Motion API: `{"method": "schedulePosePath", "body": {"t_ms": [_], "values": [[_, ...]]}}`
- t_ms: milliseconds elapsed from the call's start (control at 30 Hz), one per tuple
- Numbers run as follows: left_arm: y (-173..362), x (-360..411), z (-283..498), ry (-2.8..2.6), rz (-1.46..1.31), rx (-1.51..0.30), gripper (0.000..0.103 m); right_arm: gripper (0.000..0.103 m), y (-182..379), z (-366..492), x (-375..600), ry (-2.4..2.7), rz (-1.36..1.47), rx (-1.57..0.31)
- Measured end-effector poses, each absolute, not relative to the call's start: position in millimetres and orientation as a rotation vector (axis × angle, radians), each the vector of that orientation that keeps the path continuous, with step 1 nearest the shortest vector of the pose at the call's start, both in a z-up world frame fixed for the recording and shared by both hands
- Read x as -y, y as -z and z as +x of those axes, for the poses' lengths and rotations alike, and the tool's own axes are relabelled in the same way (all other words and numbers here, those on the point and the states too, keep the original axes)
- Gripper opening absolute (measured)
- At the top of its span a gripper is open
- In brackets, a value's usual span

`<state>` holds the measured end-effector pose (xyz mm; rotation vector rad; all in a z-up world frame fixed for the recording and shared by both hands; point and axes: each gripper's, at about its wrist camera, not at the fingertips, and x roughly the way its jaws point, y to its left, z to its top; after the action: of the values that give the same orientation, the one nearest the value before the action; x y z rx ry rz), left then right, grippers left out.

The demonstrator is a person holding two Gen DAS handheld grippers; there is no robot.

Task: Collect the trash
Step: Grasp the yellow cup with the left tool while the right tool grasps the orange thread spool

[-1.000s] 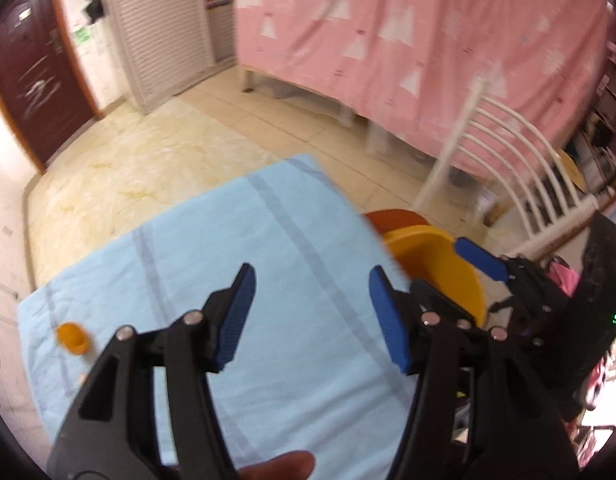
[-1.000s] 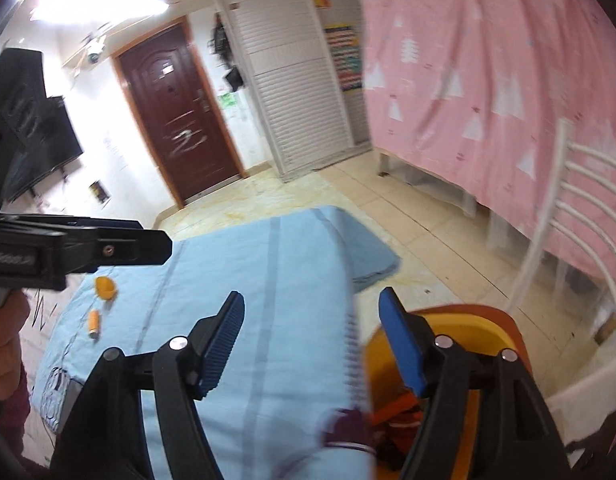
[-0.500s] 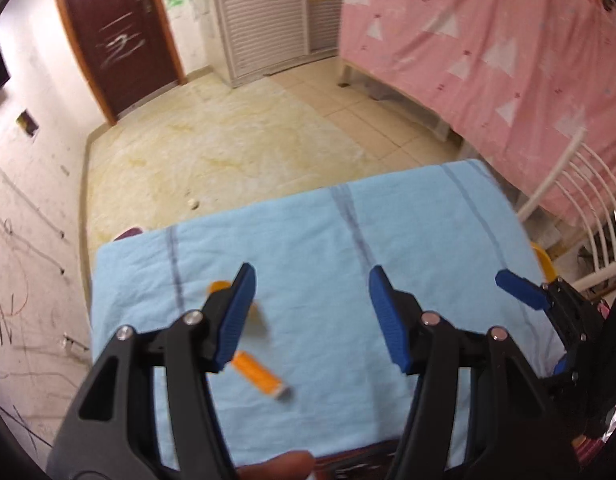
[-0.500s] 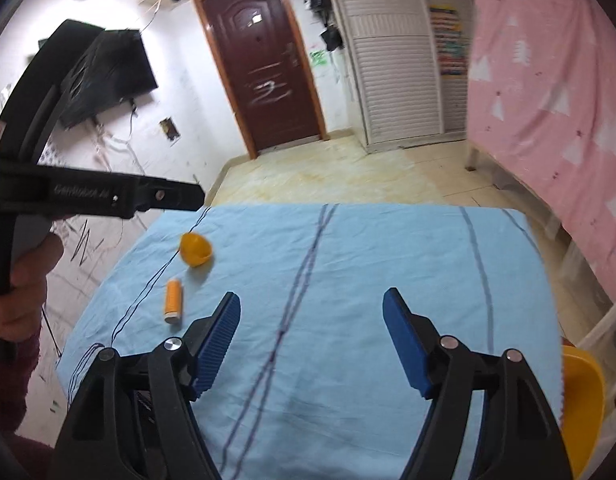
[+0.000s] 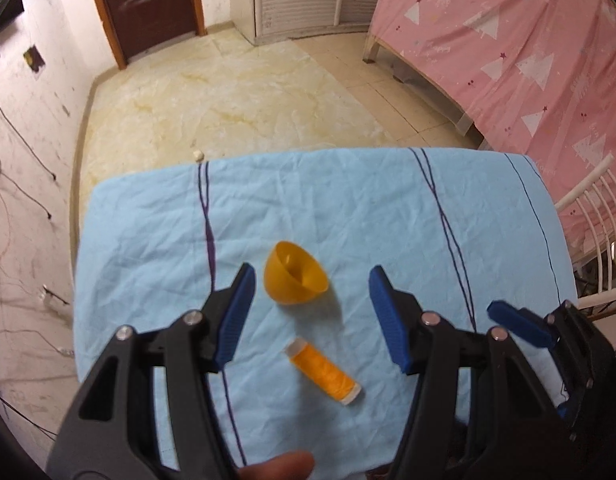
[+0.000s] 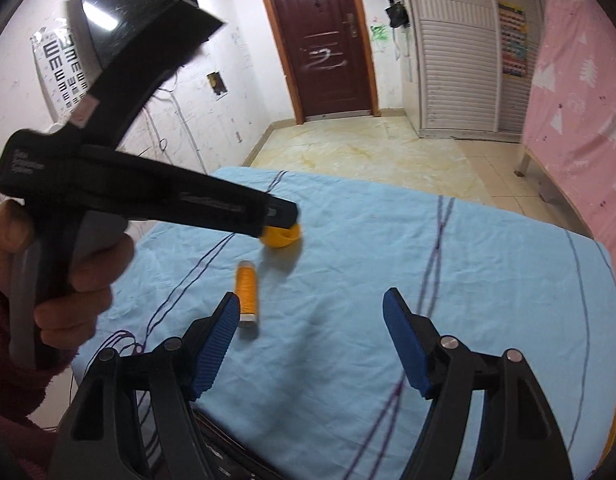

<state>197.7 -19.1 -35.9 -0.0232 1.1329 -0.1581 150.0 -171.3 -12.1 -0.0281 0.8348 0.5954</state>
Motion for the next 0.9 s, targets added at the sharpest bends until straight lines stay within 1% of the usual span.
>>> {"method": "schedulePosePath", "body": {"t_ms": [267,533,600,667,700,733,800,867,900], "values": [[63,4,215,0.168,-0.101,-1.219,0.056,0.067,26,157,127,-0.674,-0.101,-0.894],[73,-8,224,0.208,-0.152,-1.240,0.056,0.067,39,165,93,-0.701,-0.193,-0.946],[74,-5,225,0.209,-0.132,-1.237,0.046,0.067,39,167,88,-0.701,-0.217,-0.954],[74,-3,225,0.212,-0.115,-1.234,0.039,0.067,42,170,79,-0.695,-0.243,-0.969],[74,-1,225,0.214,-0.107,-1.232,0.039,0.067,43,172,77,-0.694,-0.252,-0.975],[74,-2,226,0.218,-0.099,-1.230,0.039,0.066,45,173,74,-0.698,-0.262,-0.988],[74,0,225,0.217,-0.090,-1.225,0.039,0.061,48,176,68,-0.696,-0.286,-1.003],[74,0,224,0.218,-0.092,-1.226,0.039,0.052,49,180,60,-0.697,-0.313,-1.017],[74,0,225,0.217,-0.099,-1.228,0.039,0.051,50,182,58,-0.698,-0.317,-1.017]]}}
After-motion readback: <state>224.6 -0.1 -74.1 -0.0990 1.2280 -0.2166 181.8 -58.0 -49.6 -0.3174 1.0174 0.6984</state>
